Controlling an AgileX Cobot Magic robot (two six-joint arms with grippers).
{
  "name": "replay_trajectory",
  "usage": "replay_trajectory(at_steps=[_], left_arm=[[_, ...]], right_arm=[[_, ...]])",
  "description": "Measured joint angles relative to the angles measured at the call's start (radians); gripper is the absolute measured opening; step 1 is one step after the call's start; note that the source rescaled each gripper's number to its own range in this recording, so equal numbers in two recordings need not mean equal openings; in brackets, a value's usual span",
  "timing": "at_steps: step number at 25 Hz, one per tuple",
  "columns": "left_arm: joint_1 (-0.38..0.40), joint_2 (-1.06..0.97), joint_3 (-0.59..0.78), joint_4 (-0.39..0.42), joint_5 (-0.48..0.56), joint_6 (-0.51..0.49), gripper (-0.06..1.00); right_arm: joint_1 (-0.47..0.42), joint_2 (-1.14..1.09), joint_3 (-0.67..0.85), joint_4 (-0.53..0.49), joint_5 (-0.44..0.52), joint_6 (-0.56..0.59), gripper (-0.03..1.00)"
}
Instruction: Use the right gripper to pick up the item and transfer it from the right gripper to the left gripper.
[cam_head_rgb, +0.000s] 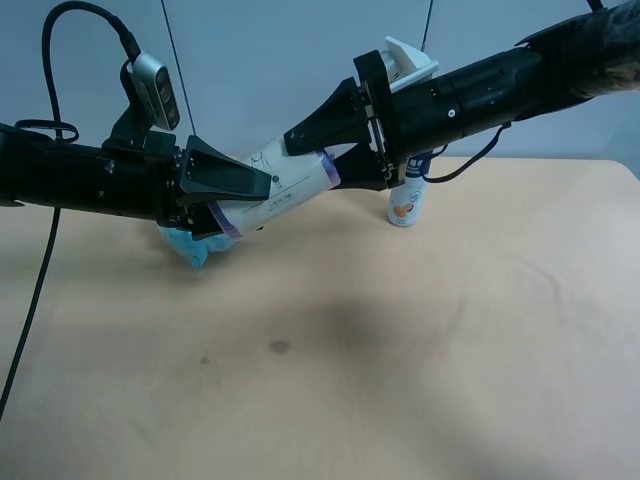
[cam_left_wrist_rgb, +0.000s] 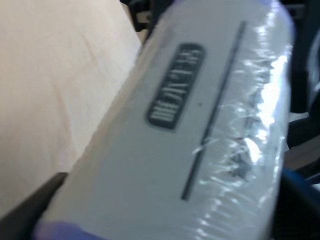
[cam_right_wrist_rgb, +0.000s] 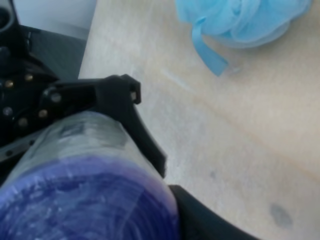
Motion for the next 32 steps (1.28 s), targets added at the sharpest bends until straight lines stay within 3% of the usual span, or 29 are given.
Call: replay_trajectory(at_steps=[7, 24, 32], left_arm=[[0.0, 0.0, 0.0, -0.031, 0.0, -0.002, 0.19], [-0.004, 0.004, 0.0, -0.022, -0.002, -0.021, 0.18], [-0.004, 0.004, 0.0, -0.047, -0.004, -0.038, 0.05]], right_arm=[[-0.004, -0.001, -0.001, 0.015, -0.009, 0.0, 0.0], [-0.004, -0.001, -0.003, -0.016, -0.005, 0.001, 0.0], [-0.001, -0.001, -0.004, -0.101, -0.002, -0.002, 0.39]])
